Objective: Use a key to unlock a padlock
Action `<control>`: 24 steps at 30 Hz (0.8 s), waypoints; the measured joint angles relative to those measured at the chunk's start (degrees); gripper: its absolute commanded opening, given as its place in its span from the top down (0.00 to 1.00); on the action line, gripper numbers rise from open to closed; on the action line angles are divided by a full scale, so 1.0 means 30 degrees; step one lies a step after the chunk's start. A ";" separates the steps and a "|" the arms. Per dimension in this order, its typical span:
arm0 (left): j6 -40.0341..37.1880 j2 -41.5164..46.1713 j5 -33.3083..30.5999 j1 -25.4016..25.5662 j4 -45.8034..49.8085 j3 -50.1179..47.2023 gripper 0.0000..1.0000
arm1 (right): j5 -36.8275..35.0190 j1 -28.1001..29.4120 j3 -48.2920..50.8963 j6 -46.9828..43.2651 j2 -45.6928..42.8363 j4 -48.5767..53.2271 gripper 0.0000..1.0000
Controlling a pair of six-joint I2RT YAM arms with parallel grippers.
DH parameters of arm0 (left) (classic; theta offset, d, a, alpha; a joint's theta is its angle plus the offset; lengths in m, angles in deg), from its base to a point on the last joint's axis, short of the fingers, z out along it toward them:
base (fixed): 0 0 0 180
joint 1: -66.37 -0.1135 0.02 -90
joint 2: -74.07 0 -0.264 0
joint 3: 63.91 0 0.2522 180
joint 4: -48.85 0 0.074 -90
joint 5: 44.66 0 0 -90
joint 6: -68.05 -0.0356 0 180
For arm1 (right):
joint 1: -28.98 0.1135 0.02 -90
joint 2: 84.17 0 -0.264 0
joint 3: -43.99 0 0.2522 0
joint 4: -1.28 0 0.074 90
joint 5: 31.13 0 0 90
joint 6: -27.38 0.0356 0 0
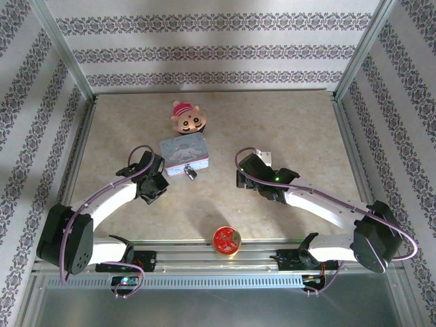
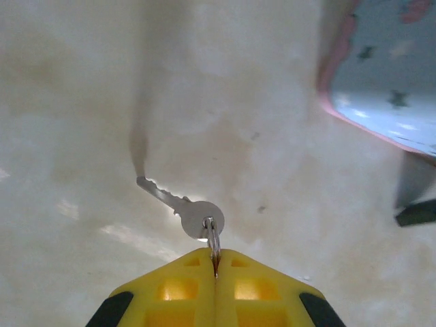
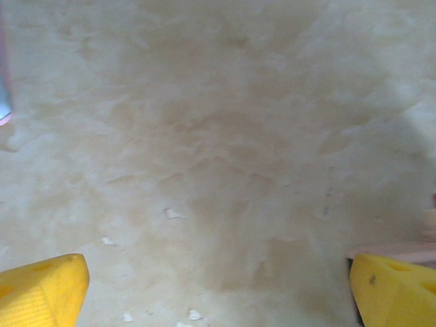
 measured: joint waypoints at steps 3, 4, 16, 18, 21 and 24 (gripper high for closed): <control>0.0219 0.0240 0.0503 0.0277 -0.0619 0.0000 1.00 | 0.1421 0.0000 0.1224 0.0102 -0.0313 -0.1814 0.06; 0.0226 0.0299 0.0612 0.0430 -0.0816 0.0000 1.00 | 0.1923 0.0000 0.1603 0.0160 -0.0386 -0.2433 0.06; -0.1894 -0.0022 0.1107 0.3279 -0.2484 0.1851 1.00 | 0.3184 -0.0051 0.2098 0.0940 -0.1523 -0.3891 0.18; -0.2441 -0.0160 0.1275 0.3774 -0.3024 0.2076 1.00 | 0.3417 -0.0168 0.2157 0.1158 -0.1909 -0.4000 0.20; -0.3461 -0.0546 0.1698 0.4226 -0.3847 0.2397 1.00 | 0.4167 -0.0597 0.2586 0.1632 -0.2528 -0.4357 0.25; -0.4699 -0.0736 0.2069 0.4510 -0.4867 0.2535 1.00 | 0.5173 -0.1282 0.3133 0.2186 -0.3031 -0.4590 0.29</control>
